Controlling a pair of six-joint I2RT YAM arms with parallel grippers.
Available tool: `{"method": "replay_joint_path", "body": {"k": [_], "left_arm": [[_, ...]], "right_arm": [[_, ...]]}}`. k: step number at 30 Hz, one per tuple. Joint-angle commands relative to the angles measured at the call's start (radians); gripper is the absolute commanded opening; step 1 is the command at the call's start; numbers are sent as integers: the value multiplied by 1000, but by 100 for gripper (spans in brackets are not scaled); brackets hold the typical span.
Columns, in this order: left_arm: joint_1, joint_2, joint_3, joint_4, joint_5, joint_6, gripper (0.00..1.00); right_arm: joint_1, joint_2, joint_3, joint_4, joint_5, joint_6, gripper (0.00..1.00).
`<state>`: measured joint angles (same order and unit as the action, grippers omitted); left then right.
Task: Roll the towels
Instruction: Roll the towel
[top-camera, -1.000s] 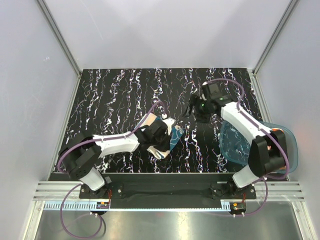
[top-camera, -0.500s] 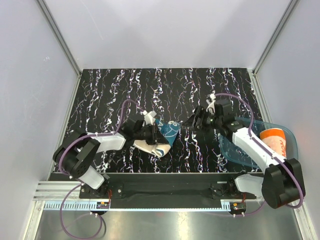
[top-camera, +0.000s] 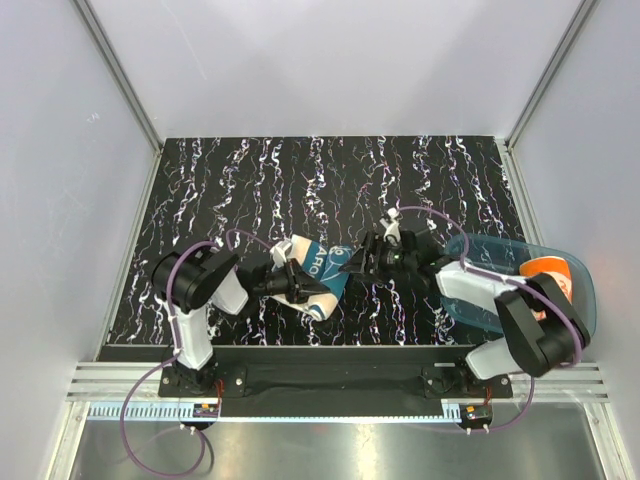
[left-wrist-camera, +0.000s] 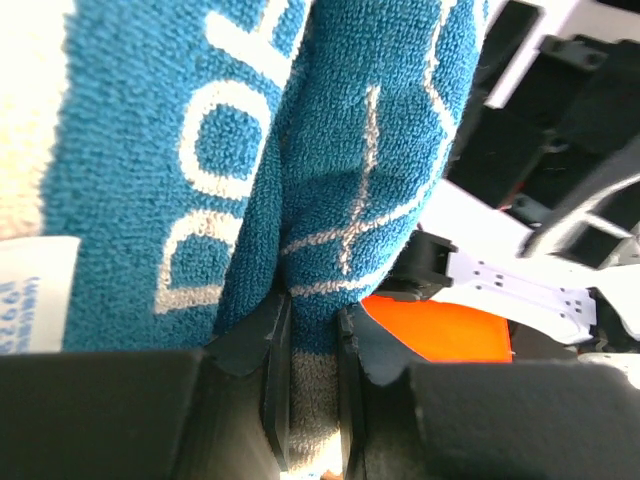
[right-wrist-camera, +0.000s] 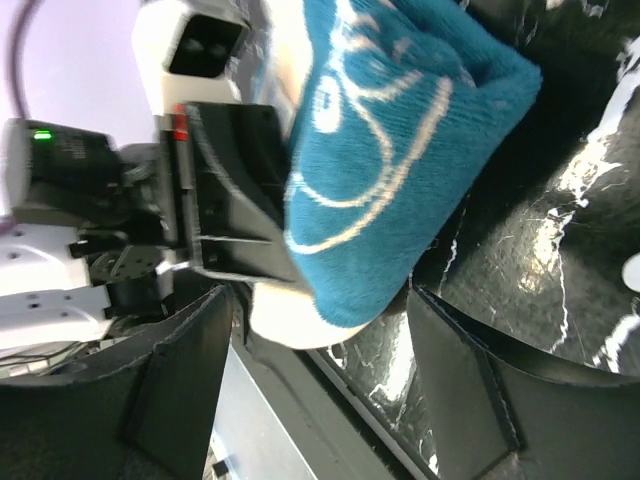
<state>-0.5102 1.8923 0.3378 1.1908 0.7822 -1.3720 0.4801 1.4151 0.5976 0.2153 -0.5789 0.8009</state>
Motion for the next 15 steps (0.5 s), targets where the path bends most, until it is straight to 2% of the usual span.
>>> {"method": "replay_joint_path", "body": {"k": [1,9,15], "left_arm": [[12,30,-23,190,28,-68,5],[42,22,-19,99,40,-26,5],[48,28,-14,63,49,-6,6]], "right_arm": [[38,77,47,93,42,14,76],[57,151,53,96,94,-34,75],[55,202,21,262,50,13,75]]}}
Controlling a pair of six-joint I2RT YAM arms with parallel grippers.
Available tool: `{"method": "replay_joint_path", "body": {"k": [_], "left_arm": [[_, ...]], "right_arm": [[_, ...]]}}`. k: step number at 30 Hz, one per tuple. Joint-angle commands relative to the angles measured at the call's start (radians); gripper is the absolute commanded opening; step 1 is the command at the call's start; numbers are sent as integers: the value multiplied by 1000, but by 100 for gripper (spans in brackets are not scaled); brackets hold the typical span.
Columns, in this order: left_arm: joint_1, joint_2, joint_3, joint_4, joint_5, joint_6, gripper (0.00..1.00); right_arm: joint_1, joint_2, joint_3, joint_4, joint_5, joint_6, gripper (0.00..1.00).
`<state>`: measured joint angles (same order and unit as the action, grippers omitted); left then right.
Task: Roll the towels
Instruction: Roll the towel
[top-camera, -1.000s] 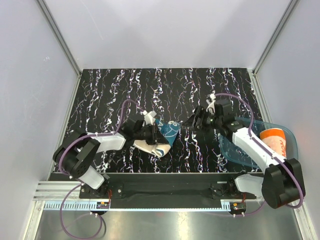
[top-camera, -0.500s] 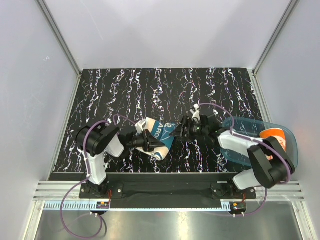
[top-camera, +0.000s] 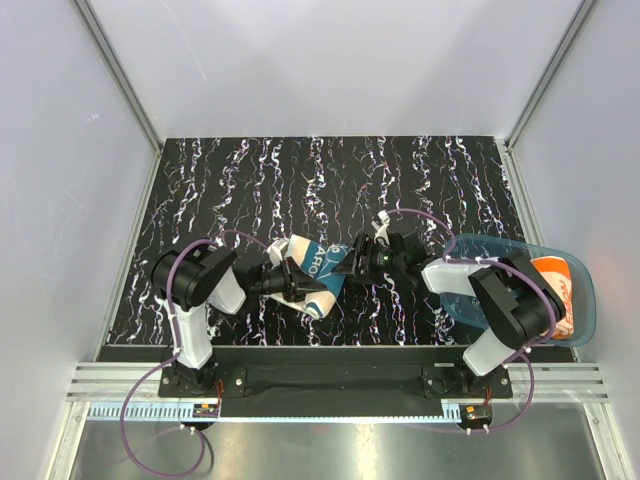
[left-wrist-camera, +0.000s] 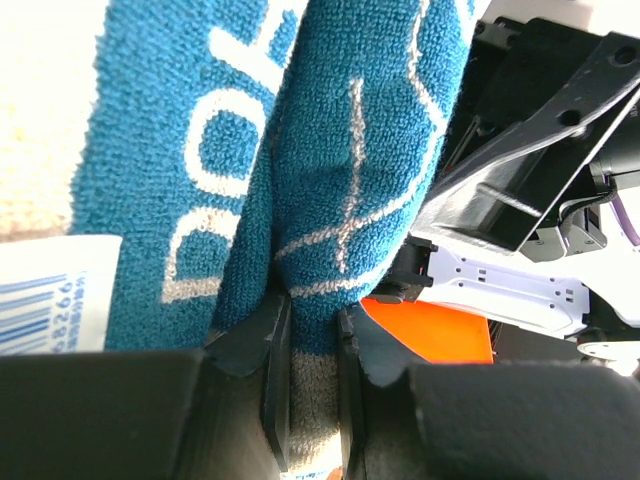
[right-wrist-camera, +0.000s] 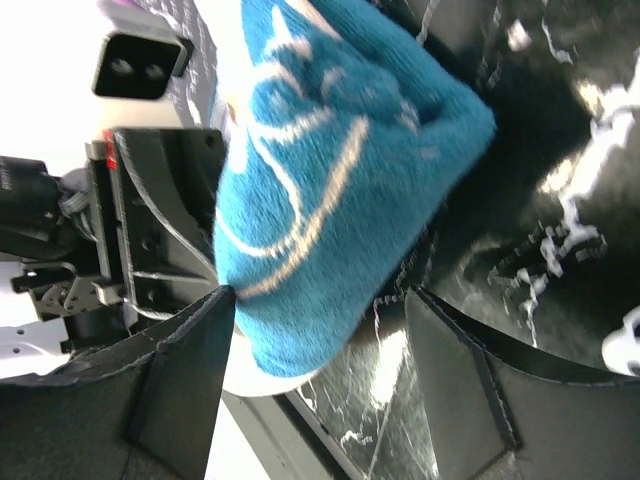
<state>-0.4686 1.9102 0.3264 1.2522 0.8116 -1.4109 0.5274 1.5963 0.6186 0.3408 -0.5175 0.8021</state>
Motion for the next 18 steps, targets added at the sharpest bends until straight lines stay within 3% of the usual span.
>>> {"method": "replay_joint_path", "body": {"k": [1,9,12,15,18], "left_arm": [[8,10,-1,-7,21,38,6],[8,0,10,-57,23,66,6],[8,-2,17,-60,24,66,6],[8,-7,25,-69,32,72,8],[8,-37,31,-141,40,114,12]], "right_arm": [[11,33,-3,179,-18,17,75],[29,88,33,164,4,6,76],[32,111,35,167,8,6,66],[34,131,32,187,4,14,35],[36,136,35,190,-4,16,22]]}}
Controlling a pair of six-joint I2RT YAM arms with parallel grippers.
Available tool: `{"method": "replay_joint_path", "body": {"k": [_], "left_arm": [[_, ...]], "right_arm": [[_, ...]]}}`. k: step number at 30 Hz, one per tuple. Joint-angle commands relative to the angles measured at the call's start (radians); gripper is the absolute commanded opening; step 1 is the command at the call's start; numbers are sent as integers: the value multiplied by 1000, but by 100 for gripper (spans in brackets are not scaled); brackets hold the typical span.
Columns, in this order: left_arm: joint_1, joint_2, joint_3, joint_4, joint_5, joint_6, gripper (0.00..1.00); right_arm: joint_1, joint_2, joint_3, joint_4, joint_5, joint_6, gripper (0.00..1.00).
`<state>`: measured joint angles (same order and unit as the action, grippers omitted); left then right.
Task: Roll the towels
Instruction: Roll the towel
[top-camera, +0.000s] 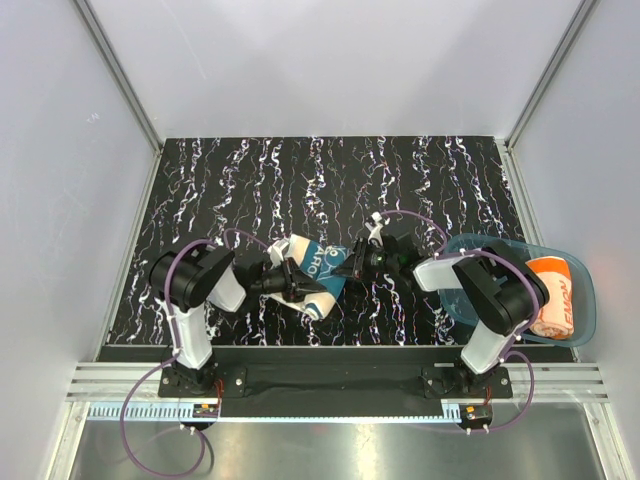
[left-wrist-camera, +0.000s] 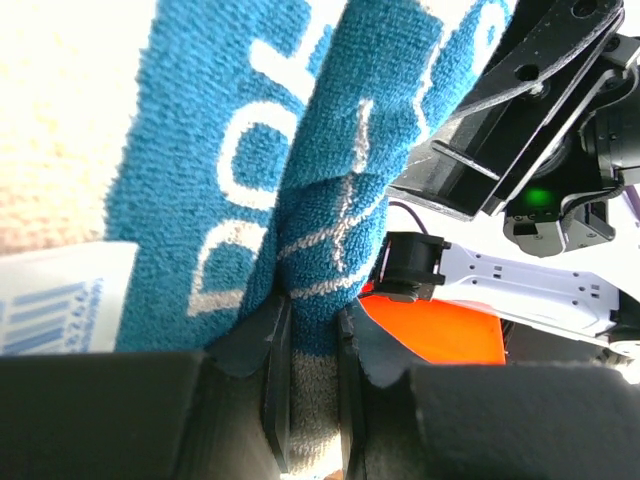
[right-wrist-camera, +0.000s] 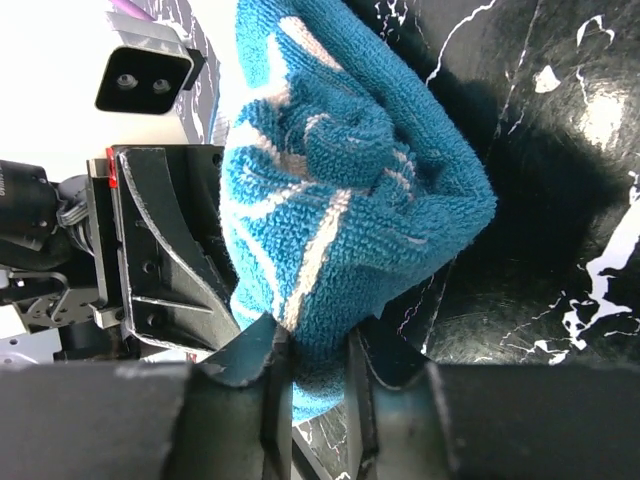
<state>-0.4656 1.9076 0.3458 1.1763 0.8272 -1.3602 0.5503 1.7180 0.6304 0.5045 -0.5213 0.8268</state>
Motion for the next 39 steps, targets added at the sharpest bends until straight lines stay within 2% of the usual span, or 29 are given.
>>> {"method": "replay_joint_path", "body": {"k": [1,2,4,5,6,8,9,11,13,14,15,17,21,22,23,24,27,31,36,39], "left_arm": [[5,-73,16,-108,21,88,14],[4,-97,28,-165,15,155,15],[4,-192,54,-411,-22,255,20],[4,-224,93,-507,-40,359,22],[4,-287,113,-688,-81,410,26],[4,-340,156,-906,-120,534,32],[4,-384,195,-966,-158,568,39],[4,-424,232,-1111,-198,651,43],[-13,-485,289,-1199,-281,699,45],[-33,-508,315,-1318,-336,769,45],[-59,-545,381,-1372,-459,804,46],[-145,-570,435,-1493,-578,866,46],[-301,-611,544,-1609,-871,903,46],[-373,-613,583,-1621,-919,909,46],[-405,-611,602,-1650,-1007,914,42],[-466,-599,620,-1662,-1049,914,40],[-544,-544,671,-1692,-1169,911,35],[-646,-441,714,-1699,-1220,889,36],[-728,-313,754,-1695,-1275,872,50],[-732,-266,754,-1669,-1263,872,51]], "right_arm": [[13,9,28,-4,1,-12,21],[13,3,41,-32,12,-20,20],[14,-21,61,-125,23,-51,20],[14,-29,71,-162,35,-61,20],[14,-38,96,-200,40,-89,20],[16,-44,130,-299,46,-109,20],[16,-43,140,-326,44,-121,20],[17,-44,160,-389,44,-130,19],[23,-47,170,-441,55,-138,19],[30,-51,181,-458,63,-141,19],[33,-57,187,-495,69,-146,19],[42,-61,210,-538,84,-158,19],[54,-61,264,-667,122,-176,19],[56,-61,276,-690,145,-178,19],[57,-58,297,-713,153,-179,19],[59,-58,307,-747,158,-178,19],[60,-55,333,-788,179,-166,18],[60,-46,345,-802,182,-144,18],[62,-35,348,-810,173,-146,18],[60,-35,345,-811,172,-150,18]]}}
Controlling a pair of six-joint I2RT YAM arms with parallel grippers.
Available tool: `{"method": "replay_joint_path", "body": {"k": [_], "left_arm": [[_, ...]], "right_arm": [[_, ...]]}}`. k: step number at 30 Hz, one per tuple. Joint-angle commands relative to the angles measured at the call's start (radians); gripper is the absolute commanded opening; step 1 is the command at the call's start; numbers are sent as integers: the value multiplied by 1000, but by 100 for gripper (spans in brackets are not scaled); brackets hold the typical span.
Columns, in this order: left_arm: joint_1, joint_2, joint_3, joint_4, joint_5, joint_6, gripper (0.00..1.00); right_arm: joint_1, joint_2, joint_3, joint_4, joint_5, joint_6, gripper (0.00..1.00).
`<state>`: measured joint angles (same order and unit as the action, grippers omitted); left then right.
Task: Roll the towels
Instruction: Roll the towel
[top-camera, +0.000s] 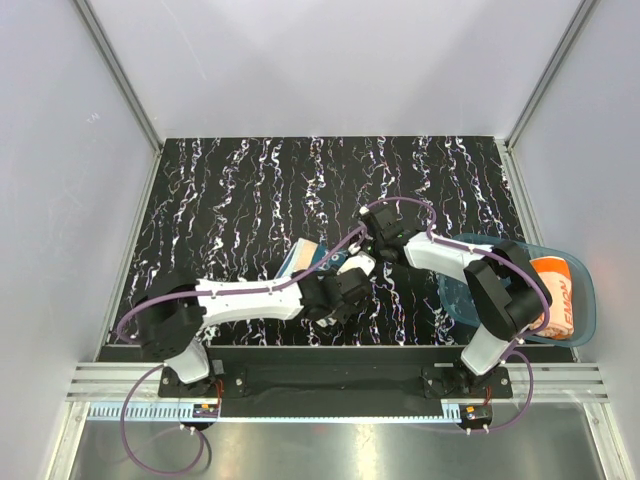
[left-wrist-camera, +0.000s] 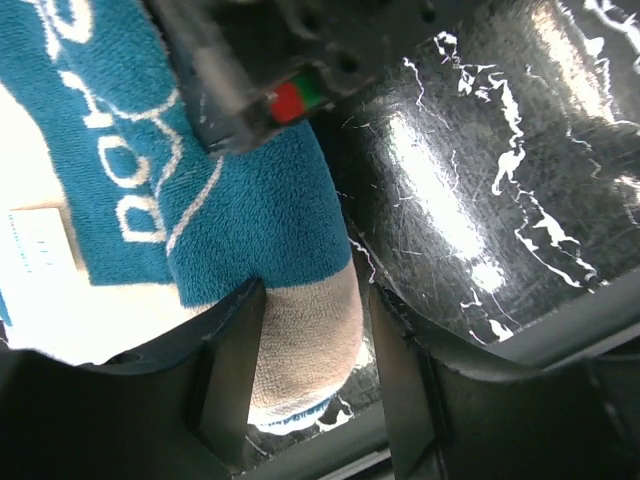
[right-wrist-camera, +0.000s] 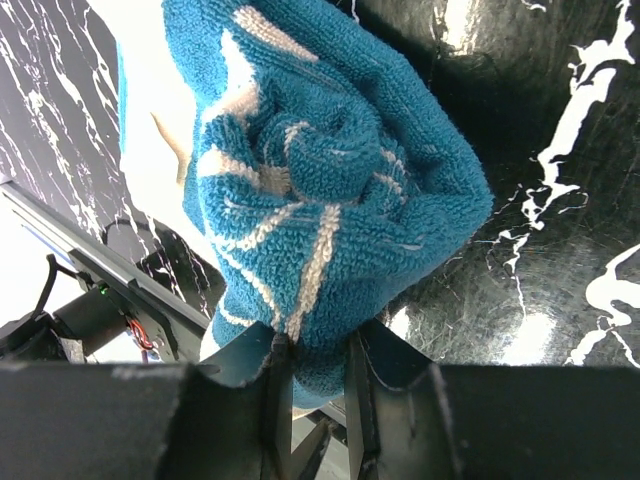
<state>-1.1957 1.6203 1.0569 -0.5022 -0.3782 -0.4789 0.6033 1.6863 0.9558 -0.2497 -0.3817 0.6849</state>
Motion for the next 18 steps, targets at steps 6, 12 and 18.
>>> {"method": "replay_joint_path", "body": {"k": [6,12,18], "left_arm": [[-4,104,57,-10,-102,-3,54],[-5,112,6,-12,-148,-13,80],[-5,127,-37,-6,-179,-26,84]], "right_arm": [[7,1,20,-62,30,-8,18],[9,4,40,-83,24,-19,18],[9,9,63,-102,12,-30,18]]}}
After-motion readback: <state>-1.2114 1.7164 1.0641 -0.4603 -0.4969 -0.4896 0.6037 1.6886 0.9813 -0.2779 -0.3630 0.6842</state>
